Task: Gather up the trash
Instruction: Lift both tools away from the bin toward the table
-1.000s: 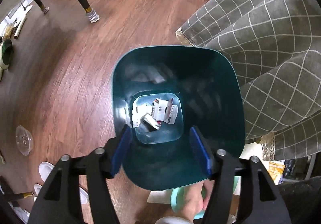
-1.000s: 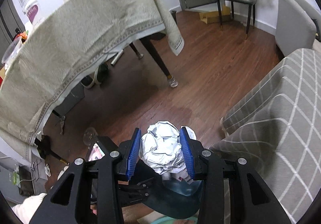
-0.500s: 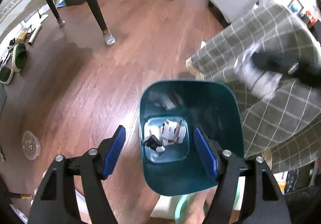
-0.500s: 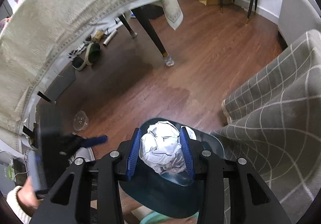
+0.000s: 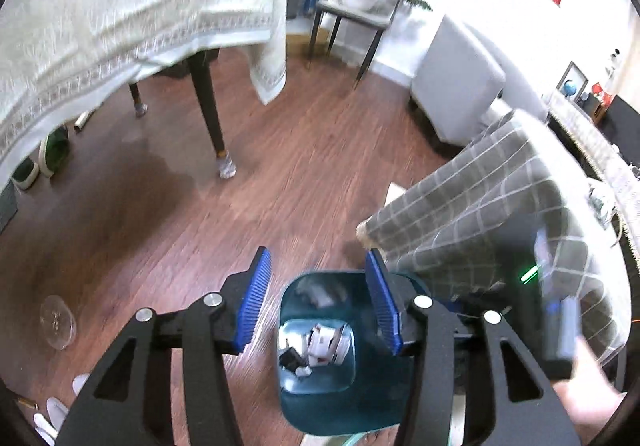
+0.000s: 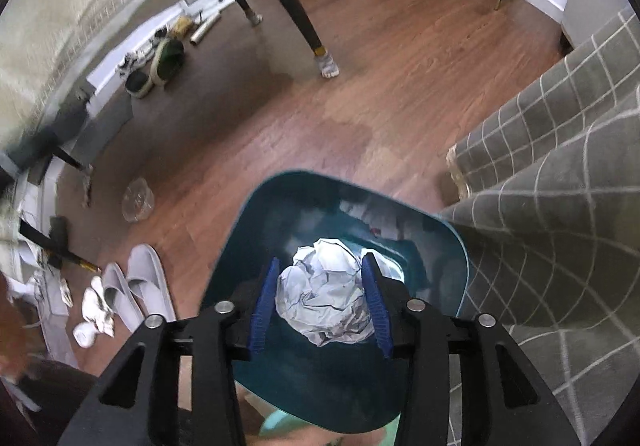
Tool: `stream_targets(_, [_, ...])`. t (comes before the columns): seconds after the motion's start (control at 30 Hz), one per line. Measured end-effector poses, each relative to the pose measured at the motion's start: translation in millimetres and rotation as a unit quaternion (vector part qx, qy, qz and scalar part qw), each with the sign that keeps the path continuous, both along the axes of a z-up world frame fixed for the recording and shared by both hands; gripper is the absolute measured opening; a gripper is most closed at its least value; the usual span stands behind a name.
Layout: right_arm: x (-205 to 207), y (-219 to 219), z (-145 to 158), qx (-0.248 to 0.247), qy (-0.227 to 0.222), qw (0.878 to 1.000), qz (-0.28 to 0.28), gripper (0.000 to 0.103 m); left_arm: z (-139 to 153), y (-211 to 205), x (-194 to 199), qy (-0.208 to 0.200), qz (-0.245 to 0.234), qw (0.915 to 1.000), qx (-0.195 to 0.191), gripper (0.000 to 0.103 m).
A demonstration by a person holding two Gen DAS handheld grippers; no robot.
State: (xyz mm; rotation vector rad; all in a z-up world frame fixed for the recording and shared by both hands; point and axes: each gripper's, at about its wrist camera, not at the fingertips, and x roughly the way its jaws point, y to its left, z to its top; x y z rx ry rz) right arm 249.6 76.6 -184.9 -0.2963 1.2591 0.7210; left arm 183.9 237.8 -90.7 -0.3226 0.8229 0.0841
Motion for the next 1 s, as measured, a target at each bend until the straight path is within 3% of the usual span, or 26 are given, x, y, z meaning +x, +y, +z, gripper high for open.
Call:
stream_targets(0.2, [-11.6,-5.6,-11.9,-0.015,0.010,1.000,0.009,0.055,31.8,-8.0,0.5,-0.043,-0.005,0.9990,-0.010,0.051])
stream_targets(0.37, [-16.3,-9.1,5.1,0.004,0.001,1.000,0.018,0.056,54.0,-21.7,-0.1,-0.074,-0.014,0.9971,-0.010,0.051])
stream_targets(0.73, [-37.0,-35.1,98.3,0.094,-0.079,0.991,0.043,0.057,100.2,-36.6,-2.5,-0.127,-0.011,0.9918,-0.006,0.059])
stream_targets(1.0, [-32.5,-92.1,164.5,0.151,-0.161,0.975,0.005,0.067,129.8,-59.0,-1.2,-0.164,-0.023,0.9861,-0.009,0.068])
